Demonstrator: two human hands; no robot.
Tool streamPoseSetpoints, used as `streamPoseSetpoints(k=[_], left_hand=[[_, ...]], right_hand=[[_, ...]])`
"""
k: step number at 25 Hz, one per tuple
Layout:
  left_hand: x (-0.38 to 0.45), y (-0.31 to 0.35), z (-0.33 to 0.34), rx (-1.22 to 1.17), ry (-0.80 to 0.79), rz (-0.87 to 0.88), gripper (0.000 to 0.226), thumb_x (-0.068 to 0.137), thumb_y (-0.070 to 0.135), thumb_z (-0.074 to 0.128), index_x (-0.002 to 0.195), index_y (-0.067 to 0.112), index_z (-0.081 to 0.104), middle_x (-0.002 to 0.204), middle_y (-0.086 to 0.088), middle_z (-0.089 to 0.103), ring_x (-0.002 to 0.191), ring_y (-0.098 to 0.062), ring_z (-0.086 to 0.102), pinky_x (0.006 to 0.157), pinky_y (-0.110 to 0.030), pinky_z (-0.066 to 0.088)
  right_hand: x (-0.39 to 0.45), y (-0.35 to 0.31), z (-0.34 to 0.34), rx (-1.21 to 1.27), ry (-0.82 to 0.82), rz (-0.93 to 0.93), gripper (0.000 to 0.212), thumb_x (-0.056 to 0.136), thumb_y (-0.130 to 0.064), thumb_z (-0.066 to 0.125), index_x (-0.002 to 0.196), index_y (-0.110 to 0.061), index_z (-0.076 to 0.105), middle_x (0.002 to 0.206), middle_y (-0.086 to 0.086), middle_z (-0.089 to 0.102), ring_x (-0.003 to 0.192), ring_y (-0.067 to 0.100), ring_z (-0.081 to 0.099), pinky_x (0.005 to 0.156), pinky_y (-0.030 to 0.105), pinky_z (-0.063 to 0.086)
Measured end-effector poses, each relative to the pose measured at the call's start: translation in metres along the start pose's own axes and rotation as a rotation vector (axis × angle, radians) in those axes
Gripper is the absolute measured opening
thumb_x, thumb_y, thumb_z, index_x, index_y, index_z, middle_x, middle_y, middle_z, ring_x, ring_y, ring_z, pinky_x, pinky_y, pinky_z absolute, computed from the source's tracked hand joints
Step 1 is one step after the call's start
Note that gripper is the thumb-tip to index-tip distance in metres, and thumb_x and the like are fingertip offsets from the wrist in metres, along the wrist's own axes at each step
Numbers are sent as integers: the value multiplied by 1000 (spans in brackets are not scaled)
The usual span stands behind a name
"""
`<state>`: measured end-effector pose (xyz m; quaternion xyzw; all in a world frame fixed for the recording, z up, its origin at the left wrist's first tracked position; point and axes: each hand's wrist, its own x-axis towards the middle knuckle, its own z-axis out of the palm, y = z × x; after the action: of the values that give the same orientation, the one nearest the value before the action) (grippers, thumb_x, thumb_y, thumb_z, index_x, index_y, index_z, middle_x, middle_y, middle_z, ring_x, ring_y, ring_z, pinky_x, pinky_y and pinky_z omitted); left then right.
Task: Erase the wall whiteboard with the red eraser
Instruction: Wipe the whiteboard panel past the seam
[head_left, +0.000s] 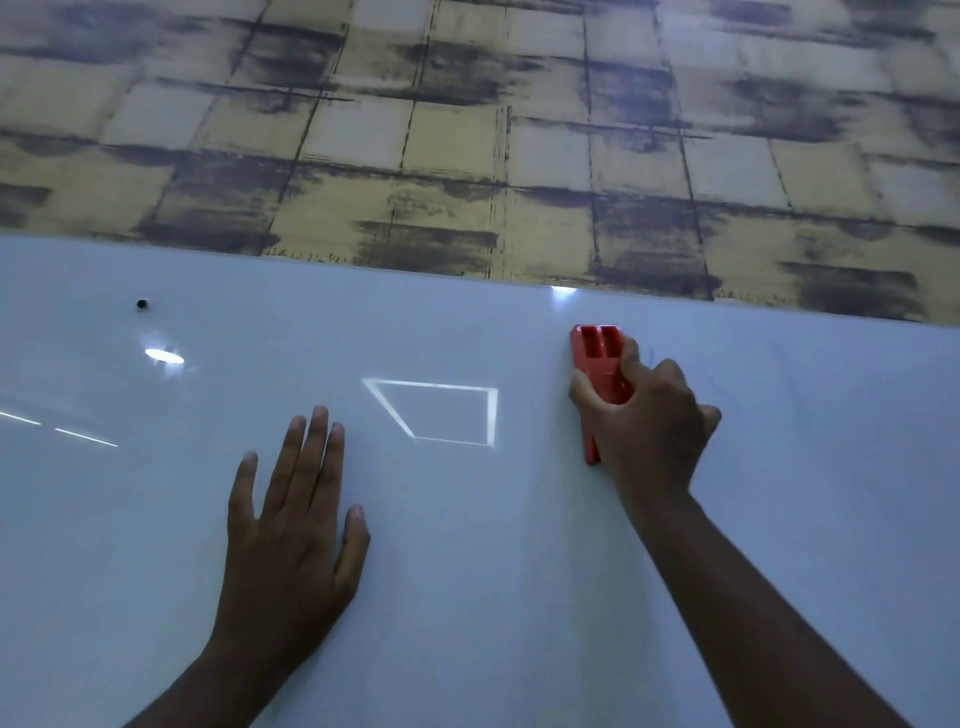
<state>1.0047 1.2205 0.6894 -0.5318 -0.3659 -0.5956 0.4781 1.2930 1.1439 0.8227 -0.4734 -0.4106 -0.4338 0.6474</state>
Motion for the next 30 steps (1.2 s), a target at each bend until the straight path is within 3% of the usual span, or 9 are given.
streamPoseSetpoints(k=[3,6,9,14,17,22,27,30], left_hand=[[41,-3,16,-13,-9,-11,73,102,35,32,166,2,24,175,-13,20,163,-29,20,127,-64,20],[57,-11,31,3,-13,-27,73,104,40,30,166,1,23,175,-15,19,163,-29,18,127,-64,21],[55,-17,35,-13,-7,-33,75,105,45,27,167,3,21,176,-12,18,163,-26,17,129,-61,18],[56,-12,34,-30,37,-48,74,103,42,33,166,5,25,175,-10,23,162,-23,22,130,-54,15],[55,-13,34,-44,41,-53,74,102,40,34,166,5,27,175,-8,23,162,-19,21,130,-53,15],[54,-9,35,-19,40,-65,73,102,38,33,165,3,28,175,-9,23,162,-20,21,130,-54,17],[52,-6,33,-23,30,-78,73,102,38,32,166,4,25,176,-8,20,163,-20,20,130,-54,17],[53,-8,32,-18,9,-71,73,103,40,32,167,5,23,176,-8,19,163,-19,17,131,-55,16]], right_hand=[[-26,-53,19,-12,-19,-181,61,85,-61,54,133,-25,67,86,6,58,74,30,60,75,40,34],[-68,-109,34,13,-36,-445,66,85,-66,49,135,-25,64,91,3,63,79,22,62,76,39,40],[-68,-131,43,26,-11,-537,68,87,-69,54,137,-24,64,92,0,65,79,18,62,77,39,43],[-7,-110,38,-13,-92,-499,67,88,-69,53,143,-30,56,95,2,61,83,24,61,82,41,36],[32,-64,25,-18,-52,-334,64,88,-70,54,141,-34,57,93,3,58,83,27,62,85,42,37],[63,-13,13,-30,67,-65,64,91,-64,63,138,-20,65,102,12,69,90,31,65,90,47,40],[58,-58,32,-17,59,12,61,90,-62,59,133,-19,66,104,11,65,92,31,63,88,43,34],[37,-124,50,9,-27,-155,62,89,-63,55,138,-25,58,109,9,62,98,30,62,90,44,34]])
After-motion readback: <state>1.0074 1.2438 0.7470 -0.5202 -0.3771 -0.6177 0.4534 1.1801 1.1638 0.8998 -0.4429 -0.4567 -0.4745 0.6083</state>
